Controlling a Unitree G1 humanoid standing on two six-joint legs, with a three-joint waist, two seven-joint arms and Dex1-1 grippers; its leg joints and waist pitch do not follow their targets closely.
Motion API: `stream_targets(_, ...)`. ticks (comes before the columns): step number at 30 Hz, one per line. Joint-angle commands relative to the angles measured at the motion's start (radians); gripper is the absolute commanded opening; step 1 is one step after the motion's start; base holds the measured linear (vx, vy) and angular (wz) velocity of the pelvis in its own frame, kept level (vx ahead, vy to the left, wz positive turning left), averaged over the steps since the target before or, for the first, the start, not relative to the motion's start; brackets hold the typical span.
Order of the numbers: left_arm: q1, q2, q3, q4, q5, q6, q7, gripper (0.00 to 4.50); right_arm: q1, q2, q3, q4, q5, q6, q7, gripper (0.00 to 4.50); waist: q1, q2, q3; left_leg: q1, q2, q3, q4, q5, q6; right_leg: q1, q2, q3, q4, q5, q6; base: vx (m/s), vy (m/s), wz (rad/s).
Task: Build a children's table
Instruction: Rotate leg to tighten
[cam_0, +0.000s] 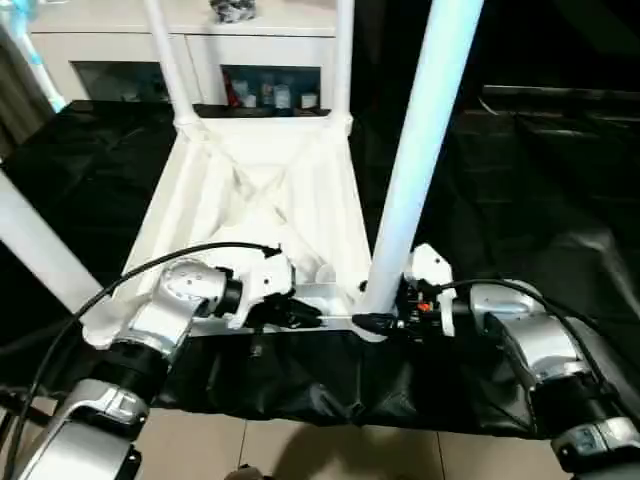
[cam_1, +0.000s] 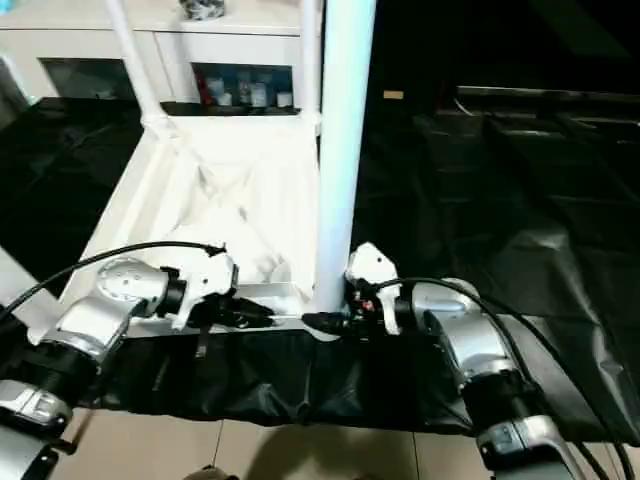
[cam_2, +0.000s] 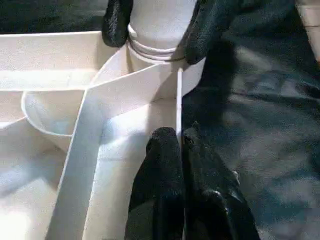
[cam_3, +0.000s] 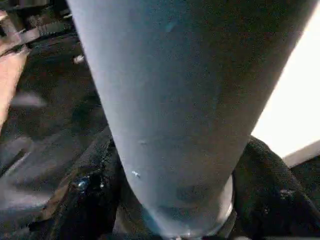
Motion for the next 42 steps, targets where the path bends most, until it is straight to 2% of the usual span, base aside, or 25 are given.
stream_targets(1,-0.032,-0.033,0.000,0.008,0.023,0.030,0.092,0.00,0.008,0.032,0.014,-0.001,-0.015,0.014,-0.075,2.62,-0.008,-0.007,-0.056,0.008,0.020,0.002,-0.072,-0.219,0.029,0.051,-0.057,0.042,-0.077,-0.221,-0.216,0.000,0.000,0.00)
stream_targets(2,-0.042,-0.097,0.009,0.014,0.030,0.060,0.191,0.00,0.005,0.086,-0.027,0.028,-0.040,0.028,-0.240,2.62,-0.010,0.007,-0.056,0.008,0.019,-0.001,-0.075,-0.229,0.014,0.050,-0.058,0.042,-0.079,-0.260,-0.198,0.000,0.000,0.00)
stream_targets(3,-0.047,-0.124,0.008,0.019,0.037,0.069,0.231,0.00,0.003,0.109,-0.044,0.039,-0.047,0.033,-0.307,2.62,-0.018,0.000,-0.051,0.010,0.018,0.000,-0.076,-0.252,-0.002,0.045,-0.055,0.042,-0.088,-0.293,-0.188,0.000,0.000,0.00)
stream_targets(5,-0.054,-0.203,-0.010,0.032,0.062,0.087,0.319,0.00,-0.013,0.179,-0.086,0.071,-0.057,0.054,-0.473,2.62,-0.024,0.005,-0.052,0.012,0.013,-0.004,-0.078,-0.277,-0.019,0.047,-0.055,0.041,-0.092,-0.341,-0.165,0.000,0.000,0.00)
stream_targets(7,-0.056,-0.244,-0.019,0.036,0.069,0.096,0.352,0.00,-0.021,0.213,-0.091,0.080,-0.064,0.058,-0.534,2.62,-0.033,0.003,-0.056,0.009,0.010,-0.005,-0.077,-0.274,-0.014,0.051,-0.053,0.041,-0.094,-0.321,-0.162,0.000,0.000,0.00)
stream_targets(9,-0.058,-0.271,-0.039,0.040,0.093,0.094,0.381,0.00,-0.033,0.254,-0.094,0.085,-0.071,0.063,-0.592,2.62,-0.037,0.010,-0.059,0.007,0.008,-0.003,-0.073,-0.255,0.005,0.052,-0.049,0.041,-0.091,-0.248,-0.177,0.000,0.000,0.00)
stream_targets(10,-0.059,-0.273,-0.040,0.040,0.094,0.094,0.383,0.00,-0.034,0.256,-0.095,0.086,-0.072,0.063,-0.596,2.62,-0.039,0.007,-0.058,0.005,0.008,-0.002,-0.073,-0.249,0.011,0.052,-0.049,0.042,-0.092,-0.239,-0.176,0.000,0.000,0.00)
stream_targets(13,-0.056,-0.299,-0.059,0.034,0.115,0.096,0.404,0.00,-0.049,0.310,-0.103,0.090,-0.081,0.052,-0.666,2.62,-0.039,0.011,-0.060,0.004,0.007,-0.003,-0.073,-0.221,0.016,0.054,-0.051,0.040,-0.091,-0.239,-0.174,0.000,0.000,0.00)
stream_targets(14,-0.051,-0.303,-0.061,0.024,0.117,0.100,0.401,0.00,-0.051,0.324,-0.105,0.086,-0.074,0.029,-0.660,2.97,-0.039,0.012,-0.060,0.004,0.008,-0.003,-0.073,-0.223,0.017,0.054,-0.051,0.041,-0.090,-0.231,-0.177,0.000,0.000,0.00)
stream_targets(16,-0.043,-0.287,-0.058,0.012,0.117,0.100,0.392,0.00,-0.047,0.322,-0.110,0.076,-0.057,0.029,-0.640,3.31,-0.041,0.014,-0.060,0.004,0.010,-0.004,-0.075,-0.233,0.020,0.054,-0.049,0.040,-0.089,-0.219,-0.184,0.000,0.000,0.00)
stream_targets(17,-0.036,-0.265,-0.054,0.002,0.113,0.097,0.380,0.00,-0.040,0.305,-0.109,0.062,-0.044,0.036,-0.610,3.31,-0.042,0.016,-0.060,0.005,0.011,-0.005,-0.076,-0.238,0.020,0.054,-0.050,0.040,-0.088,-0.208,-0.190,0.000,0.000,0.00)
stream_targets(19,-0.032,-0.252,-0.050,-0.003,0.112,0.093,0.371,0.00,-0.036,0.291,-0.105,0.054,-0.043,0.036,-0.593,3.43,-0.044,0.014,-0.060,0.005,0.012,-0.004,-0.076,-0.245,0.025,0.055,-0.050,0.041,-0.086,-0.192,-0.199,0.000,0.000,0.00)
stream_targets(20,-0.025,-0.233,-0.045,-0.010,0.109,0.084,0.354,0.00,-0.030,0.270,-0.099,0.046,-0.052,0.030,-0.572,3.73,-0.044,0.010,-0.061,0.003,0.012,-0.005,-0.075,-0.238,0.028,0.057,-0.050,0.040,-0.083,-0.178,-0.205,0.000,0.000,0.00)
stream_targets(21,-0.017,-0.215,-0.040,-0.020,0.104,0.079,0.334,0.00,-0.026,0.250,-0.095,0.038,-0.053,0.029,-0.546,3.73,-0.046,0.005,-0.061,0.002,0.012,-0.004,-0.074,-0.228,0.035,0.058,-0.051,0.040,-0.083,-0.168,-0.209,0.000,0.000,0.00)
stream_targets(22,-0.010,-0.197,-0.038,-0.029,0.098,0.071,0.313,0.00,-0.023,0.232,-0.092,0.031,-0.050,0.031,-0.518,3.79,-0.046,0.007,-0.061,0.000,0.011,-0.004,-0.073,-0.223,0.038,0.060,-0.051,0.040,-0.081,-0.161,-0.210,0.000,0.000,0.00)
stream_targets(23,-0.002,-0.179,-0.034,-0.037,0.093,0.070,0.293,0.00,-0.022,0.211,-0.086,0.028,-0.051,0.027,-0.485,3.79,-0.050,0.001,-0.062,-0.002,0.011,-0.002,-0.072,-0.210,0.046,0.060,-0.051,0.041,-0.081,-0.147,-0.213,0.000,0.000,0.00)
stream_targets(24,0.000,-0.176,-0.034,-0.039,0.092,0.069,0.289,0.00,-0.021,0.207,-0.084,0.027,-0.051,0.026,-0.478,3.79,-0.049,0.004,-0.062,-0.001,0.012,-0.003,-0.072,-0.206,0.048,0.060,-0.051,0.040,-0.079,-0.145,-0.216,0.000,0.000,0.00)
stream_targets(25,0.013,-0.142,-0.030,-0.051,0.082,0.054,0.250,0.00,-0.020,0.167,-0.069,0.023,-0.051,0.015,-0.405,3.79,-0.049,0.001,-0.062,0.000,0.013,-0.001,-0.070,-0.197,0.055,0.058,-0.052,0.040,-0.081,-0.145,-0.219,0.000,0.000,0.00)
stream_targets(26,0.021,-0.114,-0.027,-0.058,0.076,0.043,0.219,0.00,-0.020,0.133,-0.056,0.021,-0.048,0.007,-0.336,3.79,-0.047,0.005,-0.064,-0.001,0.015,-0.001,-0.068,-0.187,0.063,0.058,-0.053,0.040,-0.078,-0.133,-0.226,0.000,0.000,0.00)
stream_targets(29,0.027,-0.087,-0.024,-0.061,0.068,0.033,0.188,0.00,-0.017,0.096,-0.039,0.009,-0.034,0.001,-0.249,3.79,-0.044,0.001,-0.061,0.000,0.018,0.001,-0.068,-0.184,0.076,0.057,-0.053,0.041,-0.075,-0.123,-0.236,0.000,0.000,0.00)
stream_targets(36,0.036,0.002,-0.009,-0.060,0.020,-0.009,0.053,0.00,-0.025,-0.012,0.021,0.002,0.002,-0.026,0.027,3.79,-0.032,-0.006,-0.059,0.001,0.020,0.003,-0.067,-0.197,0.074,0.054,-0.055,0.041,-0.074,-0.167,-0.232,0.000,0.000,0.00)
stream_targets(37,0.035,0.010,-0.008,-0.059,0.014,-0.008,0.038,0.00,-0.030,-0.016,0.024,0.009,0.005,-0.026,0.044,3.63,-0.031,-0.005,-0.059,0.001,0.021,0.004,-0.067,-0.195,0.074,0.053,-0.054,0.041,-0.074,-0.167,-0.232,0.000,0.000,0.00)
stream_targets(38,0.032,0.018,-0.007,-0.055,0.012,-0.011,0.028,0.00,-0.035,-0.019,0.028,0.014,0.008,-0.026,0.063,3.52,-0.030,-0.009,-0.059,0.001,0.021,0.004,-0.067,-0.188,0.075,0.053,-0.054,0.041,-0.072,-0.163,-0.235,0.000,0.000,0.00)
stream_targets(41,0.024,0.036,-0.007,-0.045,0.009,-0.024,0.001,0.00,-0.046,-0.027,0.037,0.021,0.016,-0.024,0.103,3.52,-0.026,-0.010,-0.060,0.001,0.021,0.004,-0.066,-0.174,0.074,0.053,-0.055,0.041,-0.070,-0.164,-0.234,0.000,0.000,0.00)
stream_targets(42,0.022,0.041,-0.007,-0.044,0.007,-0.024,-0.007,0.00,-0.049,-0.028,0.040,0.023,0.017,-0.024,0.111,3.27,-0.025,-0.009,-0.060,0.002,0.022,0.004,-0.066,-0.171,0.074,0.052,-0.055,0.041,-0.069,-0.158,-0.235,0.000,0.000,0.00)
